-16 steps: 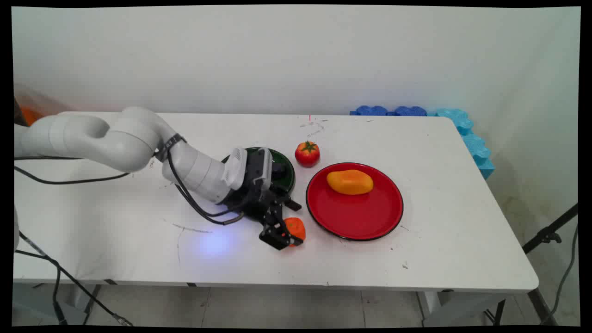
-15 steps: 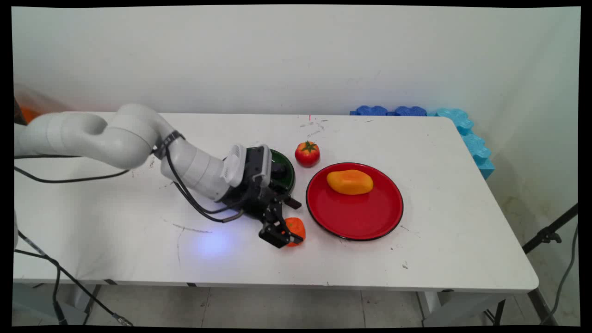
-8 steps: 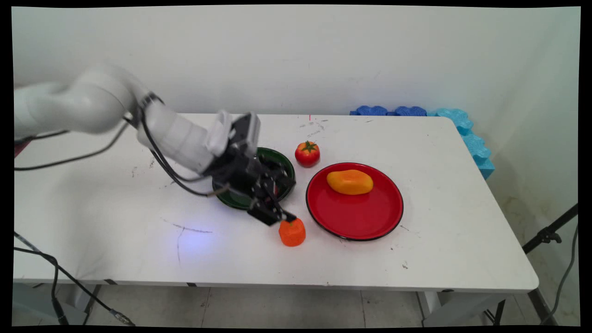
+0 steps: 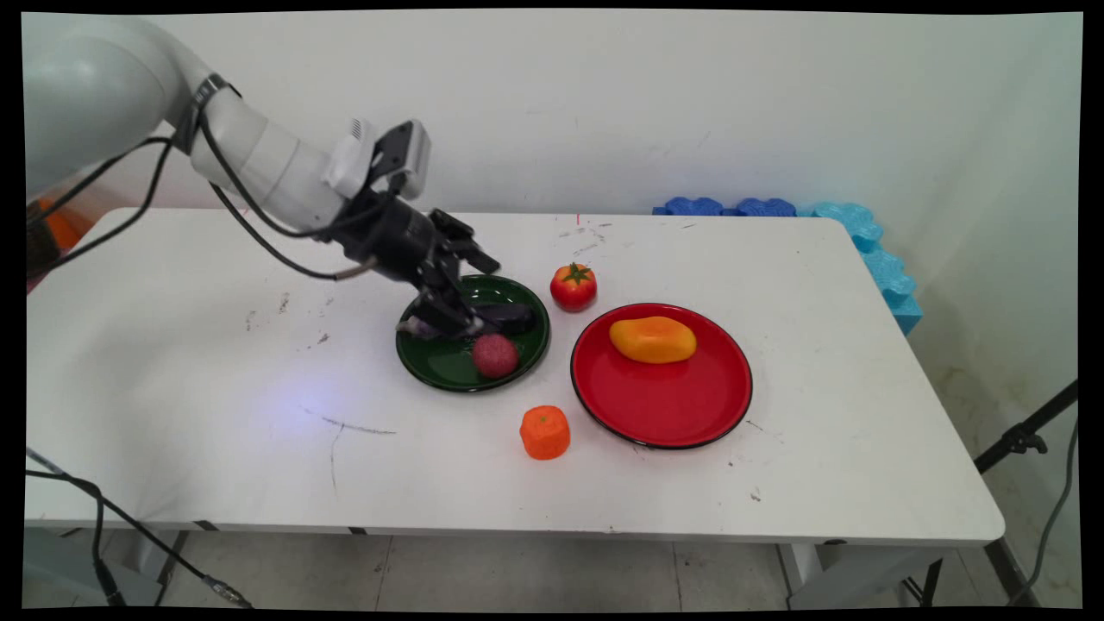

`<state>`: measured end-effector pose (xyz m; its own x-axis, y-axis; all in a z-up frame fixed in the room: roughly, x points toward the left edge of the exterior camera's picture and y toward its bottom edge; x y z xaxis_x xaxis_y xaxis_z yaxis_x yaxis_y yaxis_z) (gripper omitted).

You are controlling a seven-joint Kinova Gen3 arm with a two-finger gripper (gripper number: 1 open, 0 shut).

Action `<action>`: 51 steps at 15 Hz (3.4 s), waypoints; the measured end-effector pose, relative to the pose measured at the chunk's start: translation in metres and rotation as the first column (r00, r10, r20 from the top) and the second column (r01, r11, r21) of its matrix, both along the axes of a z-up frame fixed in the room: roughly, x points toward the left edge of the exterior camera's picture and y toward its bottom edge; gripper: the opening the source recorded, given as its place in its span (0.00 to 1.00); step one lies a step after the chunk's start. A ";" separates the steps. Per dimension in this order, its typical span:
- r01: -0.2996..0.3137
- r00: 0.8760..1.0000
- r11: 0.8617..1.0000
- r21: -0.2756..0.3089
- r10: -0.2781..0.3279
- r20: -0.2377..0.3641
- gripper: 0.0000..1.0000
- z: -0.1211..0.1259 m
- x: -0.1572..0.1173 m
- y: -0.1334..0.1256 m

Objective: Pick up the eggplant from the green plate, then place the picked object on the table

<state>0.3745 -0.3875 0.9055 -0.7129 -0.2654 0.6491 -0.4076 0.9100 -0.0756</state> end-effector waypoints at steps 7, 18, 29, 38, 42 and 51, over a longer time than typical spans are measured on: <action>-0.068 0.994 0.997 0.036 0.065 0.085 1.00 -0.027 0.035 -0.029; -0.055 0.991 0.994 0.098 0.043 0.124 1.00 -0.092 0.045 -0.057; -0.034 0.991 0.995 0.095 0.022 0.132 0.00 -0.115 0.047 -0.076; -0.052 0.994 0.997 0.049 0.047 0.097 0.00 -0.085 0.043 -0.077; -0.046 0.998 0.999 0.011 0.046 0.038 0.00 -0.035 0.024 -0.065; 0.067 0.996 0.997 0.044 -0.064 -0.065 0.00 0.022 -0.035 0.014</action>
